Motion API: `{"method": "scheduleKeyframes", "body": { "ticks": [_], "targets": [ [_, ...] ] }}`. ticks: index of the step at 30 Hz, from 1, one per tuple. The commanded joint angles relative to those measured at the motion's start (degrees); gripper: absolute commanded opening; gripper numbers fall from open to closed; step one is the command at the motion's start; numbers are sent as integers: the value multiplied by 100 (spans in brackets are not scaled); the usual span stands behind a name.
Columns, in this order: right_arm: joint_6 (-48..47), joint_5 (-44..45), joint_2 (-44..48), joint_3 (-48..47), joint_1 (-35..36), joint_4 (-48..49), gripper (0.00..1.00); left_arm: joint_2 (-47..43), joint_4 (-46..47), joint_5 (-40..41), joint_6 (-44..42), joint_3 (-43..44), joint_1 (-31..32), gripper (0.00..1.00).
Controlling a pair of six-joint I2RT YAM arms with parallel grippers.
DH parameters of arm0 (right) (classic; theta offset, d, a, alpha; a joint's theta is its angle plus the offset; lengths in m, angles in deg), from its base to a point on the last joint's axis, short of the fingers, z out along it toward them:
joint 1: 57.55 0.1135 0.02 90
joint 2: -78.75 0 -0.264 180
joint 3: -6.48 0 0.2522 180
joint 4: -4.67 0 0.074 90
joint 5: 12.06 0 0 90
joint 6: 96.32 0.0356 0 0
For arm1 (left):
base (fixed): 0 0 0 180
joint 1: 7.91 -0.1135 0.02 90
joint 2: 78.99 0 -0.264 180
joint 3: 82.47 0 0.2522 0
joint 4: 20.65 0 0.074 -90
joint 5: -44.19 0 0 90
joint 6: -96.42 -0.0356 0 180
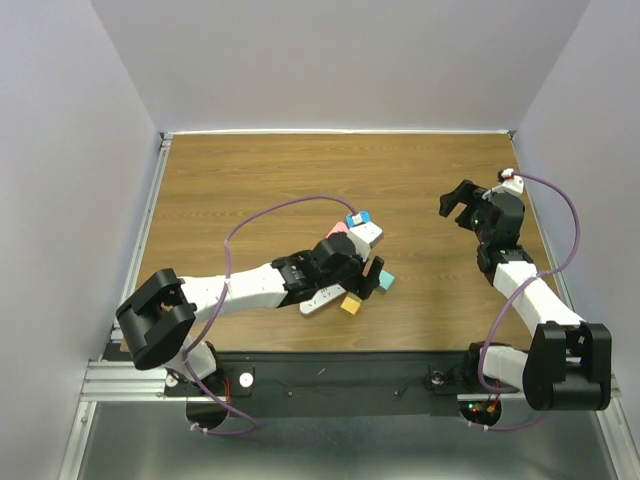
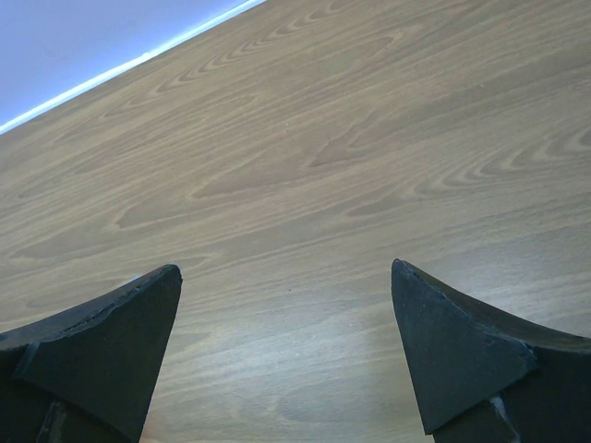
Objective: Insert the plug
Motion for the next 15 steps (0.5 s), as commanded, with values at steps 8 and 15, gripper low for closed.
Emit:
{"method": "scheduleKeyframes", "body": {
  "ticks": [8,15],
  "targets": [
    [149,71,155,-110,-39,55,100,434,-1157,-122,989,212,355,79],
    [167,62,137,-110,-39,55,100,610,-1413,256,1130,283,373,79]
  ]
}}
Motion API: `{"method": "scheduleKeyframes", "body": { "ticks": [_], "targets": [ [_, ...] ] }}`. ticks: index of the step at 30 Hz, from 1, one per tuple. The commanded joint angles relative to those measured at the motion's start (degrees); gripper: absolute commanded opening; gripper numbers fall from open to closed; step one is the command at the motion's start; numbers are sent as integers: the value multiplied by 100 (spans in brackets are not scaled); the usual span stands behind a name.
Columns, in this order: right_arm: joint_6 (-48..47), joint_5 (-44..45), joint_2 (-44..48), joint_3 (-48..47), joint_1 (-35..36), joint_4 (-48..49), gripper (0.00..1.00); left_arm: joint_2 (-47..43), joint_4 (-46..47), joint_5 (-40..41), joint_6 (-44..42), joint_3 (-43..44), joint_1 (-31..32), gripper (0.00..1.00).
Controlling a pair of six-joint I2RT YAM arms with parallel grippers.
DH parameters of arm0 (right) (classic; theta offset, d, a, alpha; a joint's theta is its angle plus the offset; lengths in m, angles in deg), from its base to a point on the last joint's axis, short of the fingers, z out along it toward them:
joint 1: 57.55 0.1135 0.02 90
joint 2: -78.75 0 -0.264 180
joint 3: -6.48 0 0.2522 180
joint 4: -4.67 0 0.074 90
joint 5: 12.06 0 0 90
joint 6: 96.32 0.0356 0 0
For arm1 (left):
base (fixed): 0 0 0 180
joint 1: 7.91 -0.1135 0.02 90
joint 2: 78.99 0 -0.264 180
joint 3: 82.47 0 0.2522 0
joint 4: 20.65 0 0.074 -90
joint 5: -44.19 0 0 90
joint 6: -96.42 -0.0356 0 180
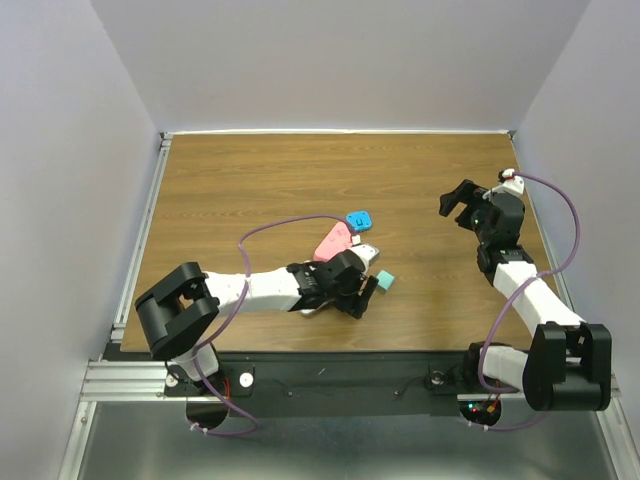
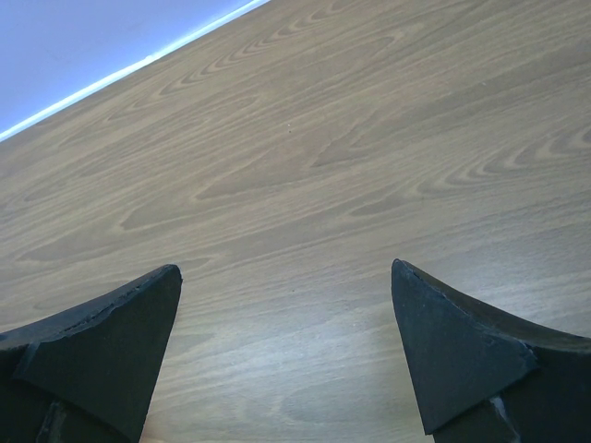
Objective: Insert the plug
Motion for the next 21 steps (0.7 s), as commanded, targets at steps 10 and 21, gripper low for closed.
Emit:
{"method": "scheduleKeyframes", "body": {
  "ticks": [10,21],
  "targets": [
    [64,54,56,-136,-39,60,100,363,-145,331,59,377,39,78],
    [-24,-254,187,-110,-39,60,100,925,-101,384,41,719,21,3]
  ]
}}
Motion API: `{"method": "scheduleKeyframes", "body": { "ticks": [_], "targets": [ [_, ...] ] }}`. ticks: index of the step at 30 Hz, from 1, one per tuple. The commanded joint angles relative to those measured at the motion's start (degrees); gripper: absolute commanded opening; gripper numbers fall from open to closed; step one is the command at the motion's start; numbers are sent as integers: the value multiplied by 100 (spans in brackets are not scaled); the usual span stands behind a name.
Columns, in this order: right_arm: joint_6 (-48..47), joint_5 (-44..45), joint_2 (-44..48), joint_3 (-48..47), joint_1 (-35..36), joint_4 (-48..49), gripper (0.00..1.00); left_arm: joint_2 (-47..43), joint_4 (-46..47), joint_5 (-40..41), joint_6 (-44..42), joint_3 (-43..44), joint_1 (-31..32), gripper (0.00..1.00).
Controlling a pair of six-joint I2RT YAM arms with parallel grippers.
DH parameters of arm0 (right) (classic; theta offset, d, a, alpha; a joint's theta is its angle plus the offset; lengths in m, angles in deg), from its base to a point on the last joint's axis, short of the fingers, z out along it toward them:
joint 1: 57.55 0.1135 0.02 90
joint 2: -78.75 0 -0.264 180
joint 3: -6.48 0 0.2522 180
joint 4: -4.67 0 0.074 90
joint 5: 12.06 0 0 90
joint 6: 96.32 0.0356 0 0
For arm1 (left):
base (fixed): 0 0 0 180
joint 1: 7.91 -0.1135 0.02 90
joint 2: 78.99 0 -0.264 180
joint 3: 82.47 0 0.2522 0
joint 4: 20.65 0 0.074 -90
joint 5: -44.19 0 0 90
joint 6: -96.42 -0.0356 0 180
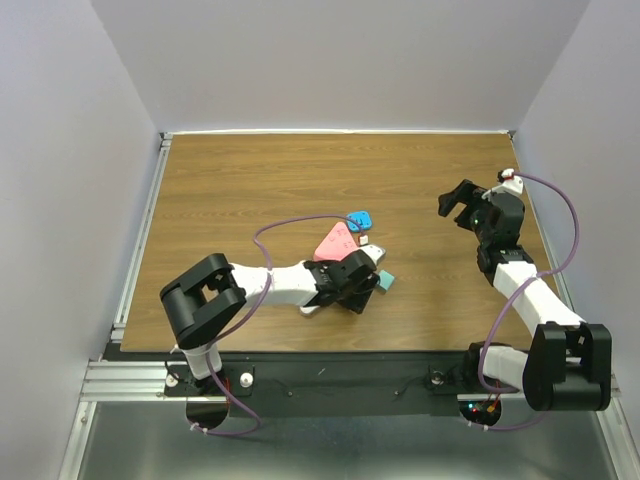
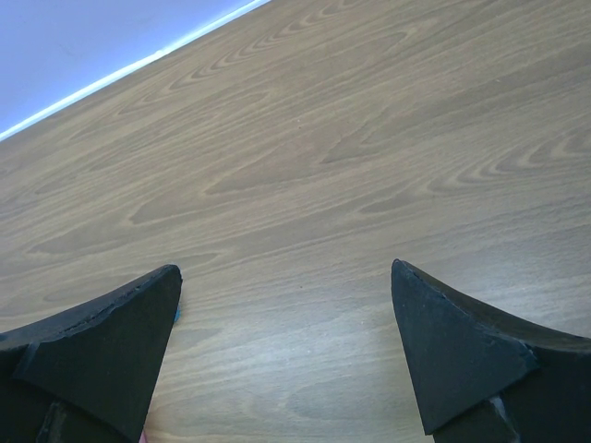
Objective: Insert the plug
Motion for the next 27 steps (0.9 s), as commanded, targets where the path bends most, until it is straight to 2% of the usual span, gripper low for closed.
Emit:
{"method": "scheduleKeyframes", "body": {
  "ticks": [1,5,10,12,16,19,22,27],
  "targets": [
    [-53,-136,240,-93,-39,62,99,145,-33,57,-1,368,-40,0],
    [-79,-268,512,-101,-30,62,98,67,63,-224,139,929,-549,0],
    [-35,-311,890,-49,22,193,96,-319,641,-1032,1017,1352,-1725,0],
    [9,-364,961,30,118,281,95,-382,871,-1112,1360,1423,-1929,0],
    [-69,-41,988,180,864,808,94,-426,1599,-1367,2527,1485,-2176,0],
    [-202,312,856,189,1882,1186,93,-373,1994,-1613,3361,1406,-2325,0],
    [-132,374,540,119,2236,1467,94,-417,2653,-1833,3988,1090,-2387,0],
    [-316,602,127,4,2922,1784,93,-645,3253,-1597,4902,581,-2396,0]
  ]
}}
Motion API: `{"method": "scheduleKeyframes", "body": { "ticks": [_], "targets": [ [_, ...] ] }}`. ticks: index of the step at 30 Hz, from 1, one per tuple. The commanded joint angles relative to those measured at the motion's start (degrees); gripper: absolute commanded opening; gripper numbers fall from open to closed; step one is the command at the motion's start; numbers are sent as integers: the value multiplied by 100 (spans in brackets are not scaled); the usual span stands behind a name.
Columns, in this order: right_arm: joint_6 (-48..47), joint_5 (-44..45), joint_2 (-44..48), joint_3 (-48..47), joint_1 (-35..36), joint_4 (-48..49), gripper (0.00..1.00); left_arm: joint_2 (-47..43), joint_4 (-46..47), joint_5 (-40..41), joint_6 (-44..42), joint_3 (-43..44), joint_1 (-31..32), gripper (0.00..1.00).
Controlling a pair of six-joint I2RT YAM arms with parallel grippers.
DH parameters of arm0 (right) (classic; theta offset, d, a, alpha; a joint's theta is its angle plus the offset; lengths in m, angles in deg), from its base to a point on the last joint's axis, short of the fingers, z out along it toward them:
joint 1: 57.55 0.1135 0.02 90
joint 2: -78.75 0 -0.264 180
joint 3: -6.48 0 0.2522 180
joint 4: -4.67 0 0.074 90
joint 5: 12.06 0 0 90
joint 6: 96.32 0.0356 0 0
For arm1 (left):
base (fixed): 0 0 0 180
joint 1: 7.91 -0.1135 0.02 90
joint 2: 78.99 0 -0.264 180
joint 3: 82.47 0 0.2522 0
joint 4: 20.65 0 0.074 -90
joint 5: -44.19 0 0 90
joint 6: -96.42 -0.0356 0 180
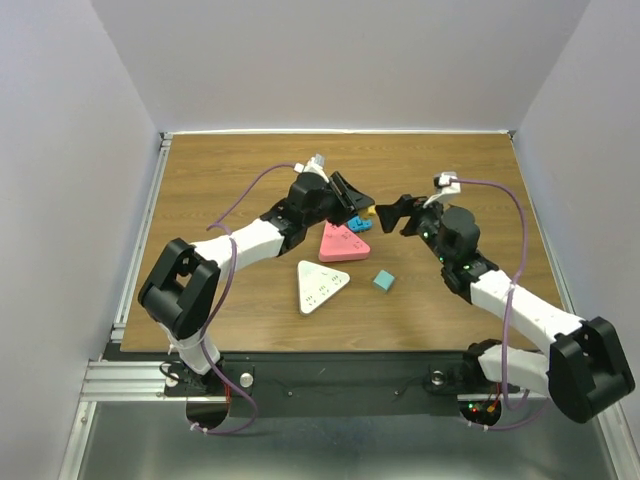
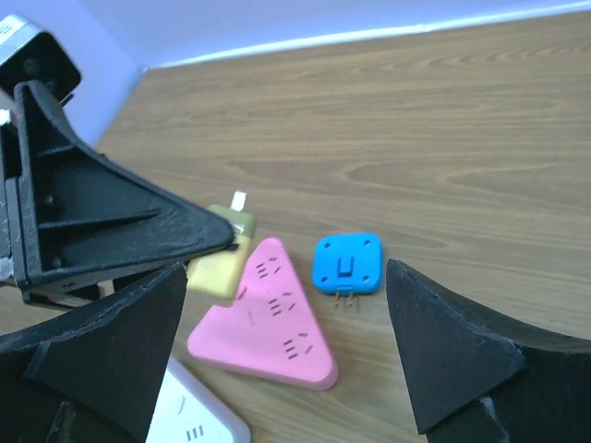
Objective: Insert the plug
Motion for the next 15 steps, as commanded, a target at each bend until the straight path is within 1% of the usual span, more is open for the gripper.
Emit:
{"method": "scheduleKeyframes", "body": {
  "ticks": [1,7,11,15],
  "targets": [
    [-187,305,-153,-199,308,672,93,-455,878,-5,969,-244,-24,0],
    [-257,261,-452,-304,598,848,92,-508,1054,83,1277,-367,-33,0],
    [-310,366,-610,-313,721,909,92,-491,1194,22,1383,-403,-33,0],
    [-372,463,-672,-261,766,1173,92,-552,1238,21,1496,-534,2,0]
  ]
}}
